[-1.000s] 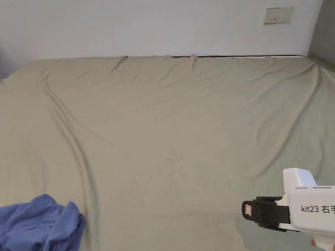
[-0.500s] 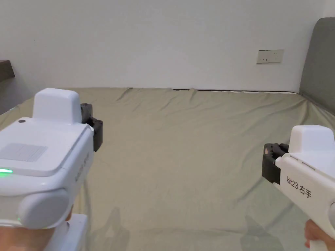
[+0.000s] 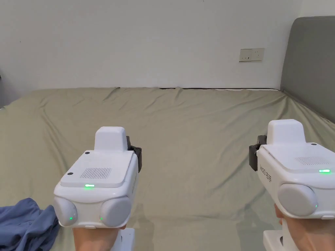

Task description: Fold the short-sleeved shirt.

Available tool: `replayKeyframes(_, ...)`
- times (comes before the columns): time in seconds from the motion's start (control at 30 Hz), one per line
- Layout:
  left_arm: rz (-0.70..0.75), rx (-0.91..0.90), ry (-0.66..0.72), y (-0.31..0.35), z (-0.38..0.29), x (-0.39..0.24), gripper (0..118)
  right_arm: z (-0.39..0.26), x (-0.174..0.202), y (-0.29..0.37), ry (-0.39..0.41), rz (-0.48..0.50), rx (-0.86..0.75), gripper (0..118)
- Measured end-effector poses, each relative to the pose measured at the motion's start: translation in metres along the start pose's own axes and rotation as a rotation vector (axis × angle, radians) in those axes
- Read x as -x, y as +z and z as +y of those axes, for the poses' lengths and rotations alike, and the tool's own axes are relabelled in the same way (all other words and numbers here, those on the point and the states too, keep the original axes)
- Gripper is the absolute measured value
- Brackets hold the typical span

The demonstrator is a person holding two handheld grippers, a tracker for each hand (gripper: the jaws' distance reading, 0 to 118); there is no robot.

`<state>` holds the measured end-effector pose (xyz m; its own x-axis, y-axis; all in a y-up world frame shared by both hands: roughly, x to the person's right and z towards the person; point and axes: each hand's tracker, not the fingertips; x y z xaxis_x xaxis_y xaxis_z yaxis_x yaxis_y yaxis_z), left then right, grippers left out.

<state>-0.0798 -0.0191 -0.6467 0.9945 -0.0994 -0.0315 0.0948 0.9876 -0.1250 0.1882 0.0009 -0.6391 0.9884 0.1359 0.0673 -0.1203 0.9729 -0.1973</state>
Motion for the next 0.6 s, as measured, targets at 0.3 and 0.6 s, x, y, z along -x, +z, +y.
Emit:
replayKeyframes(0.3, 0.002, 0.000, 0.004, 0.007, 0.004, 0.004, 0, -0.002, 0.006, 0.003, 0.016, 0.012, 0.009, 0)
replayKeyframes(0.6, 0.004, 0.011, 0.036, 0.003, 0.006, 0.011, 47, 0.001, 0.001, 0.000, -0.028, 0.011, 0.010, 20)
